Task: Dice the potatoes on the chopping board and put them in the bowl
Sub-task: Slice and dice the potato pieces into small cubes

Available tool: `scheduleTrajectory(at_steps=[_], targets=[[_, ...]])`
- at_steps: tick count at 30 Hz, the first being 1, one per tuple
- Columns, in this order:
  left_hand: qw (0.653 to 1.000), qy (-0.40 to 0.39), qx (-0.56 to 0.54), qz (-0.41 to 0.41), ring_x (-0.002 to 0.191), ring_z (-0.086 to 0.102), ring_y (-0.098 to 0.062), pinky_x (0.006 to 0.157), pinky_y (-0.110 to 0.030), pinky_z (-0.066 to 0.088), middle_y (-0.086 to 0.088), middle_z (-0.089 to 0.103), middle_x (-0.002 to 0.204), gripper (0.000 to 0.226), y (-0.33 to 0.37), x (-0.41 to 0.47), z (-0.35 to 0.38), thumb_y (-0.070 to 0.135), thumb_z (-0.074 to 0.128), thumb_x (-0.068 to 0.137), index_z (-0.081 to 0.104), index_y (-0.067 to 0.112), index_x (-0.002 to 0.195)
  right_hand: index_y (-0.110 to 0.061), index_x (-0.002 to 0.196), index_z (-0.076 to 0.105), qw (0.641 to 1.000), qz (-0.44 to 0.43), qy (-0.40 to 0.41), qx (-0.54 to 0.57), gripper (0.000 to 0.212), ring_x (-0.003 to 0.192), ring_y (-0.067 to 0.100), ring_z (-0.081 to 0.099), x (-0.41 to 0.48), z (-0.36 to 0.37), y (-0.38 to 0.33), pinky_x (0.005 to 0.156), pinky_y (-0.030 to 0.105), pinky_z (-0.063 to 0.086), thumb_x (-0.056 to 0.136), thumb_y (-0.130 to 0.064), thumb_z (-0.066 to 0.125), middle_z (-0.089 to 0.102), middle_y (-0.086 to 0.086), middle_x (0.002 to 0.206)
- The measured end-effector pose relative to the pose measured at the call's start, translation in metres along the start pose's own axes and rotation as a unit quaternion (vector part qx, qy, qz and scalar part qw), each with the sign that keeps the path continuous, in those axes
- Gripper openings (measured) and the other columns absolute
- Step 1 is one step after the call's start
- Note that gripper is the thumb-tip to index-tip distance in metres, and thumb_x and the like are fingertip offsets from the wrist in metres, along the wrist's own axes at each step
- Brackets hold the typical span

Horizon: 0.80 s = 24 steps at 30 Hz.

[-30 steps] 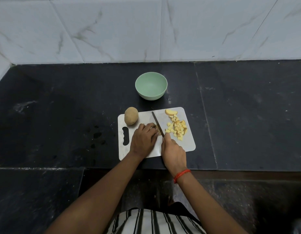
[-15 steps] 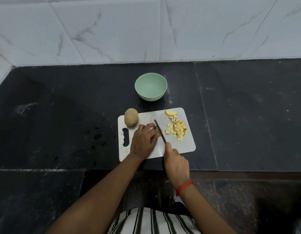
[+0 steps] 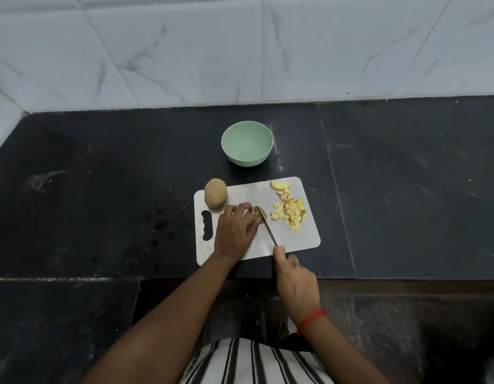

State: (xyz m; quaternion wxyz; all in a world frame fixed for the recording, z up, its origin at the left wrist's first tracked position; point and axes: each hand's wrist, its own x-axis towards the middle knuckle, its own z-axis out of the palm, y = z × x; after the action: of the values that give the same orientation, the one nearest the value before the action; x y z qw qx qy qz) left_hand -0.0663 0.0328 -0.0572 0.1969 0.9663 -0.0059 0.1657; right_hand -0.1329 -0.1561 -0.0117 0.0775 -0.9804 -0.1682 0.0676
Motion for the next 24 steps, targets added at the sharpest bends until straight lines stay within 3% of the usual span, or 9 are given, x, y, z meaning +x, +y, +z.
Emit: scheduleTrajectory(at_steps=[2, 4, 7, 8, 11, 14, 18, 21, 24], targets=[[1.000, 0.001, -0.001, 0.000, 0.096, 0.050, -0.024, 0.073, -0.041, 0.048, 0.004, 0.062, 0.125, 0.023, 0.001, 0.000, 0.000, 0.033, 0.058, 0.100, 0.071, 0.013, 0.100, -0.016, 0.123, 0.033, 1.000, 0.015, -0.002, 0.009, 0.040, 0.050, 0.028, 0.062, -0.018, 0.004, 0.009, 0.043, 0.031, 0.030, 0.089, -0.001, 0.048, 0.062, 0.008, 0.082], [1.000, 0.001, -0.006, -0.002, 0.096, 0.050, -0.024, 0.073, -0.041, 0.048, 0.004, 0.062, 0.124, 0.022, 0.001, -0.001, -0.001, 0.033, 0.060, 0.099, 0.071, 0.014, 0.102, -0.017, 0.130, 0.030, 1.000, 0.014, -0.018, 0.004, 0.039, 0.063, 0.029, 0.067, -0.031, 0.006, 0.012, 0.050, 0.034, 0.035, 0.095, -0.003, 0.039, 0.063, 0.008, 0.095], [1.000, -0.002, -0.020, -0.006, 0.097, 0.052, -0.024, 0.074, -0.043, 0.049, 0.003, 0.062, 0.122, 0.019, 0.001, -0.001, -0.002, 0.031, 0.063, 0.098, 0.071, 0.015, 0.103, -0.021, 0.121, 0.037, 0.999, 0.031, -0.021, 0.032, 0.020, 0.067, 0.030, 0.068, -0.042, 0.003, 0.018, 0.051, 0.034, 0.034, 0.101, -0.014, 0.036, 0.064, 0.005, 0.095], [1.000, -0.005, -0.028, -0.008, 0.098, 0.052, -0.024, 0.074, -0.044, 0.050, 0.002, 0.062, 0.122, 0.018, 0.001, -0.002, -0.002, 0.030, 0.063, 0.098, 0.071, 0.015, 0.103, -0.023, 0.111, 0.037, 0.998, 0.039, -0.007, 0.046, 0.009, 0.063, 0.030, 0.067, -0.046, 0.003, 0.020, 0.048, 0.033, 0.032, 0.103, -0.021, 0.040, 0.065, 0.003, 0.088], [0.997, -0.008, -0.072, -0.025, 0.104, 0.056, -0.026, 0.081, -0.047, 0.051, -0.002, 0.060, 0.125, 0.016, 0.002, -0.001, -0.003, 0.026, 0.062, 0.098, 0.067, 0.015, 0.109, -0.023, 0.095, 0.041, 0.992, 0.042, 0.075, 0.096, 0.017, 0.043, 0.023, 0.057, -0.048, 0.005, 0.025, 0.038, 0.026, 0.022, 0.101, -0.030, 0.055, 0.061, -0.002, 0.066], [0.993, -0.011, -0.117, -0.032, 0.114, 0.055, -0.023, 0.090, -0.044, 0.052, -0.002, 0.056, 0.131, 0.023, 0.000, 0.004, -0.010, 0.017, 0.058, 0.098, 0.061, 0.015, 0.122, -0.020, 0.095, 0.048, 0.970, 0.015, 0.163, 0.180, 0.018, 0.044, 0.024, 0.056, -0.019, -0.005, 0.028, 0.038, 0.029, 0.033, 0.106, -0.033, 0.043, 0.061, 0.000, 0.070], [0.993, -0.086, -0.026, 0.073, 0.111, 0.055, -0.028, 0.079, -0.039, 0.053, -0.003, 0.054, 0.143, 0.047, -0.007, 0.023, -0.024, 0.009, 0.043, 0.096, 0.060, 0.023, 0.138, -0.017, 0.100, 0.049, 0.952, -0.008, 0.189, 0.240, 0.020, 0.053, 0.034, 0.059, 0.036, -0.015, 0.025, 0.043, 0.034, 0.038, 0.107, -0.034, 0.041, 0.063, 0.006, 0.073], [0.976, -0.134, 0.040, 0.166, 0.113, 0.056, -0.028, 0.073, -0.039, 0.054, -0.002, 0.061, 0.137, 0.052, -0.015, 0.036, -0.027, 0.019, 0.029, 0.095, 0.067, 0.027, 0.130, -0.018, 0.102, 0.048, 0.943, -0.005, 0.174, 0.283, 0.011, 0.061, 0.041, 0.060, 0.062, -0.010, 0.020, 0.047, 0.040, 0.043, 0.106, -0.029, 0.046, 0.065, 0.011, 0.074], [0.968, -0.157, 0.046, 0.192, 0.114, 0.058, -0.029, 0.080, -0.045, 0.055, -0.005, 0.065, 0.130, 0.039, -0.015, 0.043, -0.024, 0.006, 0.052, 0.095, 0.072, 0.023, 0.124, -0.025, 0.103, 0.043, 0.936, 0.013, 0.173, 0.308, 0.008, 0.063, 0.040, 0.062, 0.064, 0.003, 0.021, 0.049, 0.044, 0.047, 0.106, -0.032, 0.044, 0.065, 0.009, 0.073]])
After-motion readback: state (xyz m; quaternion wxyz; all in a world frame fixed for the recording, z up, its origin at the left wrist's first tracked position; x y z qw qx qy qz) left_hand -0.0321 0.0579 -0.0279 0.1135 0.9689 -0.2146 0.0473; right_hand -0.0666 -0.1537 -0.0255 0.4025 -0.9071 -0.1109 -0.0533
